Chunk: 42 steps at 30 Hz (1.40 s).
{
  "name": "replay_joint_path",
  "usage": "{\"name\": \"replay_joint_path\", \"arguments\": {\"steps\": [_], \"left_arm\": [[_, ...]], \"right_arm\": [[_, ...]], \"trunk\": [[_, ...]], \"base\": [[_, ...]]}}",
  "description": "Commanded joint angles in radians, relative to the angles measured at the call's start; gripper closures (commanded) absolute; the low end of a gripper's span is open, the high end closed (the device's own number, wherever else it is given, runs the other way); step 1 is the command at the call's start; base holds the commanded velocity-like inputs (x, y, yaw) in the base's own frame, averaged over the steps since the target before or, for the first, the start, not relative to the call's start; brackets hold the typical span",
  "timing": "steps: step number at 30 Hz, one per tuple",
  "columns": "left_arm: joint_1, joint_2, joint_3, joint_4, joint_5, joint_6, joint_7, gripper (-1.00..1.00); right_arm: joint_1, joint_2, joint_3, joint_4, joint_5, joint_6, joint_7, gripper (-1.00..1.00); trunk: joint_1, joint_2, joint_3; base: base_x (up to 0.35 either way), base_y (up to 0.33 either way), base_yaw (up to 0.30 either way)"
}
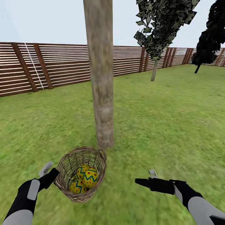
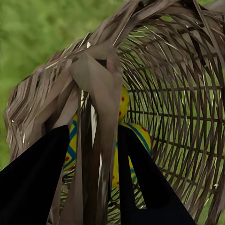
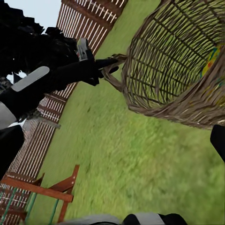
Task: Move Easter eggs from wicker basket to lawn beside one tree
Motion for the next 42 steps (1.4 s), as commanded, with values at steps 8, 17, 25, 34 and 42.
{"name": "replay_joint_path", "arguments": {"steps": [8,17,25,34,42], "left_arm": [[-0.001,-0.001,0.004,-0.001,0.009,0.007,-0.006,1.0],[-0.001,-0.001,0.004,-0.001,0.009,0.007,-0.006,1.0],[-0.001,-0.001,0.004,-0.001,0.009,0.007,-0.006,1.0],[-0.001,-0.001,0.004,-0.001,0.009,0.007,-0.006,1.0],[-0.001,-0.001,0.004,-0.001,0.009,0.007,-0.006,1.0]], "right_arm": [[0.001,0.001,-0.004,0.005,0.006,0.009,0.012,-1.0],[0.001,0.0,-0.002,-0.003,0.007,0.019,0.011,-1.0],[0.001,-0.001,-0.004,-0.002,0.003,0.018,0.021,-1.0],[0.002,0.0,-0.001,0.006,0.01,0.016,0.021,-1.0],[0.009,-0.001,-0.001,0.038,0.009,0.012,0.019,-1.0]], "trunk": [[0.031,-0.057,-0.026],[0.065,-0.12,-0.054],[0.096,-0.176,-0.079],[0.13,-0.239,-0.107],[0.161,-0.295,-0.132]], "base": [[0.0,0.0,0.0],[0.0,0.0,0.0],[0.0,0.0,0.0],[0.0,0.0,0.0],[0.0,0.0,0.0]]}}
